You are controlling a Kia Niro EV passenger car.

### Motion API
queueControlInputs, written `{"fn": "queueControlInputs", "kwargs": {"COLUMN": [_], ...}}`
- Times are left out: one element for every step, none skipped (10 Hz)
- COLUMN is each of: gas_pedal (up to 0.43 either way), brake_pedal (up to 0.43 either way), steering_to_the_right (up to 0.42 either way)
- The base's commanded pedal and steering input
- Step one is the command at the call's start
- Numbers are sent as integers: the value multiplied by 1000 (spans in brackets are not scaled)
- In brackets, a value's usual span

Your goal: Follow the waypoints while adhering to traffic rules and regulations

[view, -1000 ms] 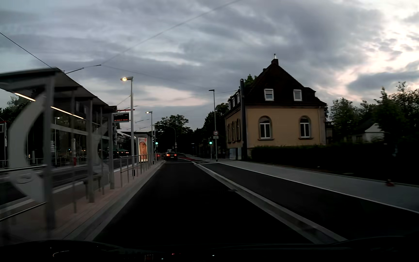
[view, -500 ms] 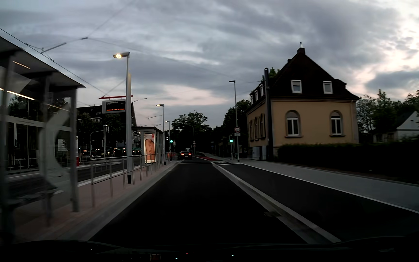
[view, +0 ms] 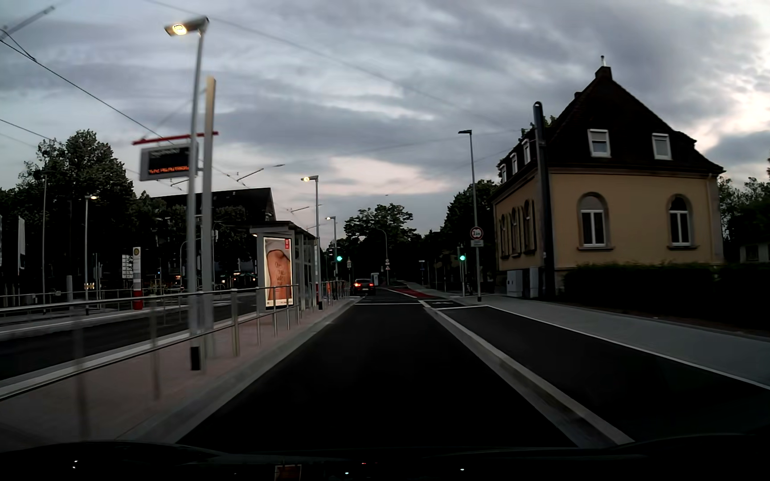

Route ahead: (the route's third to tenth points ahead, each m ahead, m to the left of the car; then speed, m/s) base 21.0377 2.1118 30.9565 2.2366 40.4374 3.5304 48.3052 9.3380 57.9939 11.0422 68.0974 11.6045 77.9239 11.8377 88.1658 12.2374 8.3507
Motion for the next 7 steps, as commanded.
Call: {"fn": "queueControlInputs", "kwargs": {"gas_pedal": [138, 150, 150, 150, 150, 150, 150], "brake_pedal": [0, 0, 0, 0, 0, 0, 0], "steering_to_the_right": [-19, -16, -14, -11, -11, -11, -10]}}
